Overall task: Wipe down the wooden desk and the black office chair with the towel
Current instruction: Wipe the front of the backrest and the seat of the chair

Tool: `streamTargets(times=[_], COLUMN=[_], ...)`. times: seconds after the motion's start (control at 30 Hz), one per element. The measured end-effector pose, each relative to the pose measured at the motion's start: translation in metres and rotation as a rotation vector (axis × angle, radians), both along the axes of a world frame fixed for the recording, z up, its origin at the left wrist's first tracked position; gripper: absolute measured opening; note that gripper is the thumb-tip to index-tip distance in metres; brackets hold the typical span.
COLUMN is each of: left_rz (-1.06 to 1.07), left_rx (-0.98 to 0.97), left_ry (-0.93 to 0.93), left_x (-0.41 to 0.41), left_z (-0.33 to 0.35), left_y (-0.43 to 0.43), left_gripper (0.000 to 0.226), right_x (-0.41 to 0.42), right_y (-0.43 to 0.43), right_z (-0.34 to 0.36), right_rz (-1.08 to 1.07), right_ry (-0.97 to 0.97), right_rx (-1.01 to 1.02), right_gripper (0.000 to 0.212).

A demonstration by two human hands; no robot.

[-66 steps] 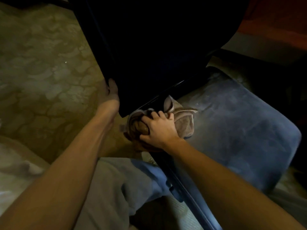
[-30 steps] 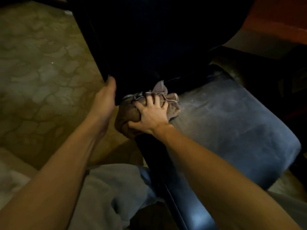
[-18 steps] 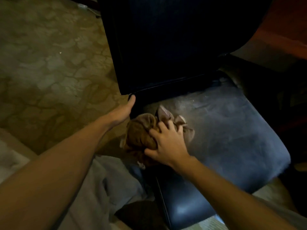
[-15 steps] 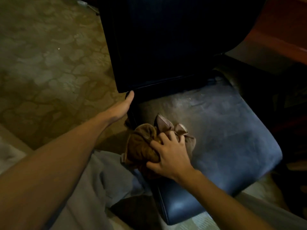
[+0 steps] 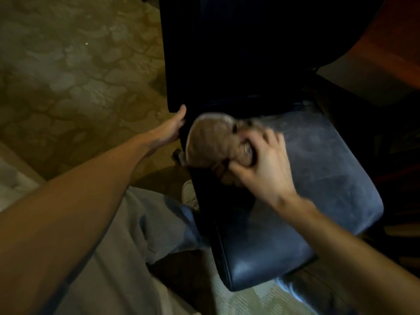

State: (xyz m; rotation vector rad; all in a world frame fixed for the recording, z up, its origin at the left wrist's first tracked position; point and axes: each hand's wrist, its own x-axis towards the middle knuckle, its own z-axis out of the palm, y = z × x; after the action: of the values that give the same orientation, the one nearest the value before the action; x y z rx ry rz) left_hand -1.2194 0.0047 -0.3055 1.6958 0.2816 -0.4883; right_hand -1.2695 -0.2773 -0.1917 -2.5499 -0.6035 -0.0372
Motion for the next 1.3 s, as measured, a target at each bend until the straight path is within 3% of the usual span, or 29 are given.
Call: streamTargets(times=[0.1,0.17,0.33,0.47,0.77,1.1,1.2,1.3], left_rz=[0.101,0.155,0.133,0.033,-0.008,-0.066,-0.097,-0.098], left_rx=[-0.048,-0.081,-0.083,-0.017,0.016,0.154,0.151,0.199], left_ry=[-0.006,-0.019,-0.009,0.009,0.049,0.051,0.040,0.044], left_x=[0.009,0.015,0.016,0.018,0.005,-0.027,-0.034,-0.045], left_z=[-0.005,-0.012,-0.020,-0.019,0.004,0.030,0.035,0.039], left_y=[0.006,0.012,0.011,0.008,-0.008,-0.021,-0.015,-0.019], left_gripper=[0.074,0.069,0.072,0.082,0.085,0.132,0.130,0.114], right_x=[0.046,0.075,0.096,0.081,-0.066,-0.171,-0.170,-0.156], right_y=[0.023,0.043,0.074,0.070,-0.013,-0.094,-0.114,-0.117], right_z=[0.001,-0.017,-0.086,-0.097,-0.101,-0.101,-0.085,-0.065], right_rz=[0.101,0.115,0.035,0.035,0.113,0.217,0.236,0.100], right_ry=[-0.029,-0.007,0.157,0.076,-0.039,-0.069,-0.012,0.014], right_rx=[-0.138,-0.281,-0.415,-0.355,-0.224,-0.332,-0.400,-0.305], right_gripper=[0.100,0.105,0.090,0.073,0.054,0.049,0.050,0.051])
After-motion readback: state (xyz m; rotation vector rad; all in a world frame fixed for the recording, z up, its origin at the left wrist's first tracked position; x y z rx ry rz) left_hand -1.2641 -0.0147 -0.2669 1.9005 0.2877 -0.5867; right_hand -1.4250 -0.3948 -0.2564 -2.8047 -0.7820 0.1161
